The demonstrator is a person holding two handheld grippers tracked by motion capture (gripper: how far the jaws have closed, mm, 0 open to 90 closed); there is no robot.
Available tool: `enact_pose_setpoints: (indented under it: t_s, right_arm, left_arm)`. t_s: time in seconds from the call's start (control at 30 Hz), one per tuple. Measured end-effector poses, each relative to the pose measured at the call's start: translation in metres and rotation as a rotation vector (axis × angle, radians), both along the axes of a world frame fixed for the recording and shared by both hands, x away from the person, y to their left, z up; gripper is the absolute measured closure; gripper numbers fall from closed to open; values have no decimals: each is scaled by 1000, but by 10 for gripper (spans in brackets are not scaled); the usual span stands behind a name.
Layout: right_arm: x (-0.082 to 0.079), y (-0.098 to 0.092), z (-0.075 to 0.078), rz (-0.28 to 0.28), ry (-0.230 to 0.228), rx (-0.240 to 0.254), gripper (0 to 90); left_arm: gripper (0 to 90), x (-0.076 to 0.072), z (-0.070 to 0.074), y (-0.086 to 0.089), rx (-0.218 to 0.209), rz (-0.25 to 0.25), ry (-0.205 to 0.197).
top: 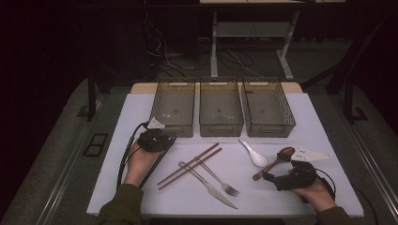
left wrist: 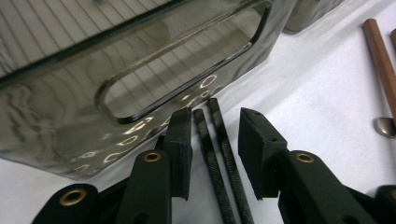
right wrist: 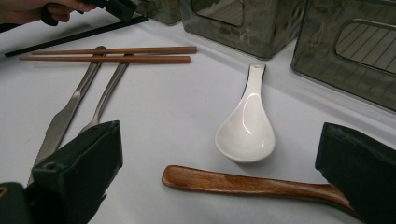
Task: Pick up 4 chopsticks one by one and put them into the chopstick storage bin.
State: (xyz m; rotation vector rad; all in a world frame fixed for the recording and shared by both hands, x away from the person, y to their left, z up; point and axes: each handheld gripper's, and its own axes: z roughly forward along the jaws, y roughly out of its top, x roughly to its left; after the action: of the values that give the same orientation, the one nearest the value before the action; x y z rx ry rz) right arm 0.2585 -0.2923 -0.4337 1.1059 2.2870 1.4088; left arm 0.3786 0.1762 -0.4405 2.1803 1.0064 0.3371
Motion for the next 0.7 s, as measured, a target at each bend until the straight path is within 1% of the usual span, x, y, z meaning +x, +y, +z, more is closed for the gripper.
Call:
enact_pose_setpoints:
  t_s: [0.03,0.13,0.2,0.27,0.33,0.63,0.7]
  right_arm:
    - [0,0,0,1,0,-1,5]
    - [0,0,0,1,1,-3,4]
    - [0,0,0,3,2,-4,5]
    - [0,1,0,3,0,-4,4]
    - [0,1,0,3,0,-4,5]
    - [0,1,0,6,0,-3,5]
    - [0,1,0,6,0,-3,4]
  left_arm:
    - [651,0,0,0,4,-3,1]
    - [661,0,0,0,-1,-6,6]
    - [664,0,-1,0,5,-7,10]
    - [665,0,-2,-1,-2,-4,18]
    - [672,1,-3,-1,10,-12,23]
    - [722,0,-3,-2,19,-14,13]
    - [734,1,-3,-2,20,-22,11]
